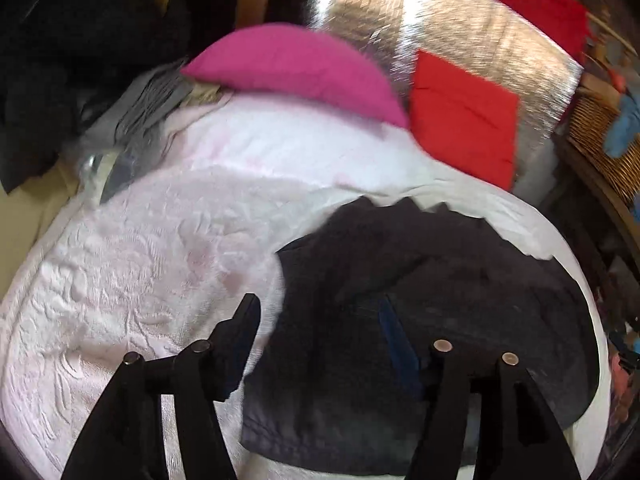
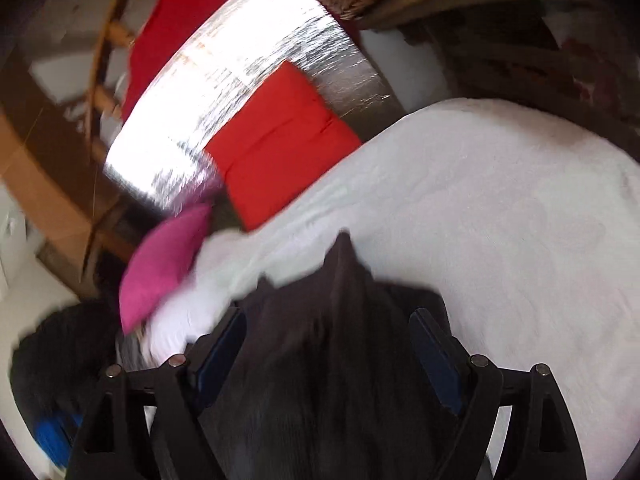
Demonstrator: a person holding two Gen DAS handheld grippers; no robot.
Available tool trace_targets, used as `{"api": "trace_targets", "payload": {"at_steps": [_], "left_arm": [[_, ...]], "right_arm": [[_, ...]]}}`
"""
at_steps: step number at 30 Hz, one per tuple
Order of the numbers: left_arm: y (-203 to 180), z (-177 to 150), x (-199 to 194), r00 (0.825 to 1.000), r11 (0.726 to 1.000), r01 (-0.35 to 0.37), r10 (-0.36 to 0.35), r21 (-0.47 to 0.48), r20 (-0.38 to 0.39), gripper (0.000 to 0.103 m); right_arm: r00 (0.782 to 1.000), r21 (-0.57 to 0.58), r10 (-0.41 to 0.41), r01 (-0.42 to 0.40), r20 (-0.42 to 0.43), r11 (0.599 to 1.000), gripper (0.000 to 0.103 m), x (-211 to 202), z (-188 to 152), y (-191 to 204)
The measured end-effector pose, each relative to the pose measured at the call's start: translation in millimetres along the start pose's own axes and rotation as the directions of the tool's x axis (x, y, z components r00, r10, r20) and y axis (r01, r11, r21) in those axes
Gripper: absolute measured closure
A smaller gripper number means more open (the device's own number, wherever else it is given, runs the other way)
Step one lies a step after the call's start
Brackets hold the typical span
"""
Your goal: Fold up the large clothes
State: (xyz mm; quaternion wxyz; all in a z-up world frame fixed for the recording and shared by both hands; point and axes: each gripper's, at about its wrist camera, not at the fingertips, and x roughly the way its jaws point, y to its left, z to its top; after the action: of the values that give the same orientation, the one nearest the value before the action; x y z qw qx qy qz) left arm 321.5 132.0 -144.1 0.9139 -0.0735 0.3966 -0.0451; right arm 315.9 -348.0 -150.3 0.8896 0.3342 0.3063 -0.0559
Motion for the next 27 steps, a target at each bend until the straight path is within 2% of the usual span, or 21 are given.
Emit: {"api": "trace_targets", "payload": {"at_steps": [3, 6, 10, 12, 14, 16, 19, 23, 25, 27], "left_arm": [[-20, -8, -8, 0.999, 0.997, -0.021, 0.019, 0.070, 0.026, 0.028], [-30, -17, -3, 1.000, 0.994, -0.026, 0.027, 0.108, -0.006, 0.028], [-38, -34, 13, 0.996, 0.987, -0.034, 0.047, 0.156, -0.081, 0.028], [-39, -47, 32, 0.981, 0.975, -0.085, 0.118, 0.205, -0.157, 0.028], [-38, -56, 43, 0.973, 0.968, -0.094, 0.139, 0.234, -0.183, 0.023], [-40, -58, 42, 0.971, 0.959, -0.108, 0.158, 0.261, -0.178, 0.021], [-38, -52, 33, 0.975, 0.967, -0.095, 0.139, 0.237, -0.176, 0.021], [-39, -38, 15, 0.988, 0.981, -0.036, 0.063, 0.191, -0.138, 0.021], [-42, -29, 0, 0.995, 0.983, -0.024, 0.041, 0.182, -0.088, 0.021], [-38, -22, -3, 0.997, 0.985, -0.043, 0.053, 0.170, -0.054, 0.021]], "right_arm": [[0.999, -0.084, -0.032, 0.032, 0.009, 0.996, 0.029, -27, -32, 10], [1.000, -0.113, -0.030, 0.031, 0.007, 0.993, 0.035, -34, -52, 15], [0.999, -0.131, -0.013, 0.007, -0.046, 0.991, 0.047, -36, -66, 19], [0.997, -0.106, -0.003, -0.006, -0.077, 0.994, 0.048, -30, -70, 15], [0.988, -0.053, -0.036, 0.029, -0.149, 0.998, 0.048, -13, -74, 2], [0.977, -0.030, -0.065, 0.060, -0.202, 0.998, 0.059, 3, -83, -13], [0.976, 0.026, -0.022, 0.029, -0.218, 0.999, 0.060, 3, -79, -23], [0.989, 0.032, 0.035, -0.031, -0.143, 0.999, 0.060, -14, -69, -14], [0.994, 0.001, 0.031, -0.031, -0.101, 1.000, 0.056, -17, -65, -7], [0.998, -0.024, -0.007, 0.006, -0.054, 1.000, 0.046, -14, -58, 0]]}}
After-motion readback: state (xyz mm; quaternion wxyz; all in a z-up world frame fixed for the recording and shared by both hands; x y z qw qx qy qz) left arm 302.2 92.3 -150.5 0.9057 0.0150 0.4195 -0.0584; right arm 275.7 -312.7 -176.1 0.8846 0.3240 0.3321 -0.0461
